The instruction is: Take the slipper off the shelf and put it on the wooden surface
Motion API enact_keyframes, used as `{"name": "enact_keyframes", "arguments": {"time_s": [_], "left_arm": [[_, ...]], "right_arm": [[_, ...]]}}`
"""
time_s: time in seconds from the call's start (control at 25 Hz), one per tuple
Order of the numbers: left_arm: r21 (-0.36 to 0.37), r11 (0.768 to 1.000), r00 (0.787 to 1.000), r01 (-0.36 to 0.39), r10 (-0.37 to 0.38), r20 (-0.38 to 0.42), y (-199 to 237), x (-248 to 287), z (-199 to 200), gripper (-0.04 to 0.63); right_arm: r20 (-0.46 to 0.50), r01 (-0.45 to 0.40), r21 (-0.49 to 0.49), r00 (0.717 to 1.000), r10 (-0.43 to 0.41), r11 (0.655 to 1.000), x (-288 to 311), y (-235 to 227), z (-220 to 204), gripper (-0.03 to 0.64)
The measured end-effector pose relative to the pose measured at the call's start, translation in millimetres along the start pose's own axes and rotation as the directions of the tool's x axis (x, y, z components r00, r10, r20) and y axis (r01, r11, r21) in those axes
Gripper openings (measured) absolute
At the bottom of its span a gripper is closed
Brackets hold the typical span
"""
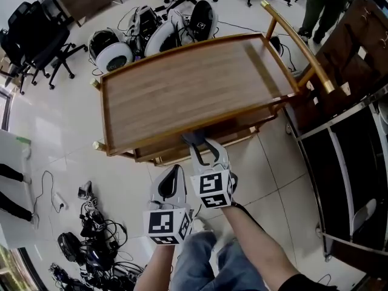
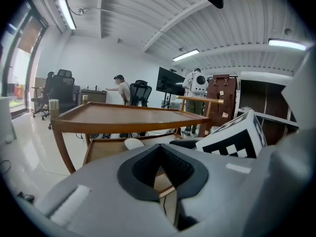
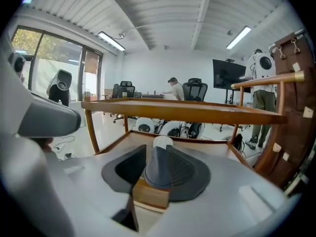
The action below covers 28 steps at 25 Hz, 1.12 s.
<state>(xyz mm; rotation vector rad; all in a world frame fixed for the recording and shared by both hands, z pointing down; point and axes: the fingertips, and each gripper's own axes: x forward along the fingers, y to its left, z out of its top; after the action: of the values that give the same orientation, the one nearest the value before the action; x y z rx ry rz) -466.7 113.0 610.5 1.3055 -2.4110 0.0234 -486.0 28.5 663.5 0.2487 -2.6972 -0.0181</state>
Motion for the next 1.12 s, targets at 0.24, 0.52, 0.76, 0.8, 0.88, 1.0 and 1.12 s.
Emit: {"name": "enact_keyframes", "arguments": {"time_s": [0.24, 0.52, 0.76, 0.8, 0.88, 1.0, 1.12], "left_arm": [[0.001, 1.0, 1.0, 0.025, -0.025, 0.014, -22, -24, 45, 0.005], [0.028, 0.997, 0.997, 0.065, -0.066, 0.037, -52, -47, 100, 0.005], [0.055, 0.991, 0.988, 0.124, -0.129, 0.086, -93, -74, 150, 0.005], [0.053, 0.989, 0.986, 0.138, -0.142, 0.09, -103, -79, 154, 0.005], [0.037, 0.985, 0.981, 0.167, -0.169, 0.09, -123, -88, 156, 0.005], [0.036, 0.976, 0.973, 0.213, -0.215, 0.087, -151, -96, 159, 0.005], [0.052, 0.966, 0.962, 0.252, -0.256, 0.094, -176, -103, 167, 0.005]], "right_arm": [[0.035, 0.015, 0.037, 0.999, -0.016, 0.999, -45, -5, 49, 0.115], [0.087, 0.051, 0.049, 0.995, -0.055, 0.997, -111, -15, 114, 0.077], [0.125, 0.107, 0.062, 0.986, -0.114, 0.992, -179, -30, 159, 0.02], [0.131, 0.116, 0.064, 0.984, -0.123, 0.991, -191, -33, 165, 0.012], [0.139, 0.134, 0.064, 0.98, -0.142, 0.989, -215, -38, 172, 0.0], [0.153, 0.163, 0.07, 0.973, -0.172, 0.984, -248, -46, 179, 0.0], [0.167, 0.193, 0.079, 0.965, -0.204, 0.978, -277, -56, 181, 0.0]]}}
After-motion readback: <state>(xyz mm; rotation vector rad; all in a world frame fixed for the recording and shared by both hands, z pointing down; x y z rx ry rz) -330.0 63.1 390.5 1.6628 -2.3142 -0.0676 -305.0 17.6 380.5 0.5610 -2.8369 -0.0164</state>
